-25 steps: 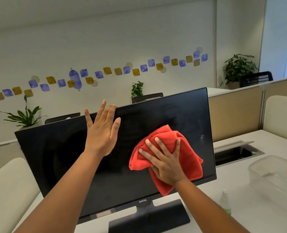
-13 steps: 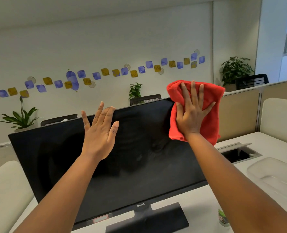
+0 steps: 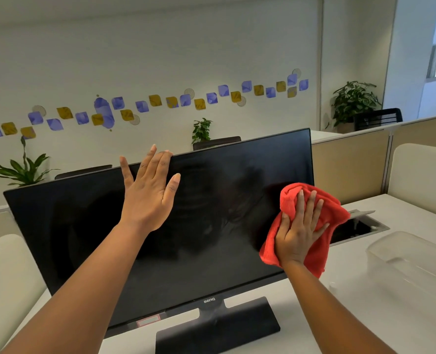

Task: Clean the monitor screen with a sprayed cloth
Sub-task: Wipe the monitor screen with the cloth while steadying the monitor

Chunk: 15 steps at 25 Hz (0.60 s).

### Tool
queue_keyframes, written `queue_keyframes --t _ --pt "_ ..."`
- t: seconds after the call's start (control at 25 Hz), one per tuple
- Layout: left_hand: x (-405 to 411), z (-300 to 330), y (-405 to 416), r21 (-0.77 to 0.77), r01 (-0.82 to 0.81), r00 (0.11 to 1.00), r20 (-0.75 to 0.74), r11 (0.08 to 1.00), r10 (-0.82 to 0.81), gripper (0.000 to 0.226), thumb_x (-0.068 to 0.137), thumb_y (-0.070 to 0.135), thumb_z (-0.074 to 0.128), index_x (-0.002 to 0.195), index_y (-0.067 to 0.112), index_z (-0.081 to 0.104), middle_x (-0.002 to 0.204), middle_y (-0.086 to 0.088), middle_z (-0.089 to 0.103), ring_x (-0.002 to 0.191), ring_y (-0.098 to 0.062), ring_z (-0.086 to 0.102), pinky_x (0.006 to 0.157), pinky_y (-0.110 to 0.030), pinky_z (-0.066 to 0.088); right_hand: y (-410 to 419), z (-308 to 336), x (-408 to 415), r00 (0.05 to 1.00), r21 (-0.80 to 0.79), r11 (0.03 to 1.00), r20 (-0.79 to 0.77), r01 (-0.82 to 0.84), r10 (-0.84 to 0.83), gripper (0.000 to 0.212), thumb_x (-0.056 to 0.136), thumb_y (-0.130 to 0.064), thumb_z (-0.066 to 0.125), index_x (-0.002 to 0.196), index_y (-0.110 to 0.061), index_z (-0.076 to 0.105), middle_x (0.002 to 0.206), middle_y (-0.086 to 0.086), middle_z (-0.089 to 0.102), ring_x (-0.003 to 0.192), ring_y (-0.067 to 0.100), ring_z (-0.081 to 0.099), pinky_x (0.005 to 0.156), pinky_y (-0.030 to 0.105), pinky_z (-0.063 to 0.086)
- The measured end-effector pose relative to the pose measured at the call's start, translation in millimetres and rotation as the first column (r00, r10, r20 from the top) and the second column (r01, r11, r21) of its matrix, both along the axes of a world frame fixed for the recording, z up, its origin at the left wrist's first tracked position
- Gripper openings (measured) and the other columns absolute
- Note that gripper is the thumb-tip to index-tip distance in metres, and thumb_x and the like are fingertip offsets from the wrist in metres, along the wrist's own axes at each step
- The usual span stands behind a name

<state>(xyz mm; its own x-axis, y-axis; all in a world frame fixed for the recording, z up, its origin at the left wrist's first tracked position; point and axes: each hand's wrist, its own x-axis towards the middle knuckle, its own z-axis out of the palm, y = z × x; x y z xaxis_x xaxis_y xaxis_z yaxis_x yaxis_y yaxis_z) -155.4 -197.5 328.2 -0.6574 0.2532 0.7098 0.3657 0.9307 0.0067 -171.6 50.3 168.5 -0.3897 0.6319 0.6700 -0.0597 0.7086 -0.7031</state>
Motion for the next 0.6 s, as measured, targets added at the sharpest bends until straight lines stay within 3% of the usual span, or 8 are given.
queue_keyframes --t 0.12,0.2,0.4,0.6 --pt "-1 0 -1 -0.015 -0.009 1.000 0.013 1.000 0.009 0.065 0.086 0.050 0.006 0.144 0.021 0.011 0.155 0.002 0.015 0.132 0.003 -0.010 0.108 -0.042 -0.025 -20 15 -3 1.000 -0.119 0.993 -0.015 -0.010 0.008 0.055 0.092 -0.045 0.024 0.142 -0.023 0.019 0.153 0.011 0.023 0.142 0.031 0.010 0.108 0.069 0.005" --pt "-2 -1 -2 -0.012 -0.009 1.000 0.015 1.000 0.010 0.064 0.086 0.050 0.007 0.144 0.022 0.011 0.154 0.002 0.015 0.132 0.003 -0.009 0.108 -0.042 -0.025 -41 29 -5 0.999 -0.106 0.994 -0.035 -0.021 0.017 0.061 0.088 -0.045 0.028 0.144 -0.020 0.022 0.153 0.011 0.022 0.142 0.031 0.010 0.107 0.070 0.003" --pt "-4 -3 -2 -0.002 -0.007 1.000 0.001 1.000 0.007 0.063 0.087 0.049 0.010 0.144 0.021 0.015 0.154 0.001 0.018 0.142 -0.008 0.002 0.107 -0.040 -0.025 -94 30 -3 0.995 0.279 0.958 -0.058 -0.063 0.082 0.061 0.085 -0.045 0.036 0.142 -0.022 0.028 0.150 0.007 0.026 0.141 0.030 0.014 0.105 0.068 0.000" --pt "-4 -3 -2 0.016 0.013 1.000 -0.015 1.000 -0.012 0.062 0.088 0.046 0.012 0.142 0.017 0.020 0.151 -0.001 0.024 0.142 -0.010 0.005 0.109 -0.044 -0.021 -114 -25 11 0.980 0.689 0.705 0.035 -0.166 0.196 0.062 0.085 -0.046 0.038 0.143 -0.034 0.019 0.150 -0.006 0.022 0.145 0.019 -0.004 0.104 0.066 -0.002"
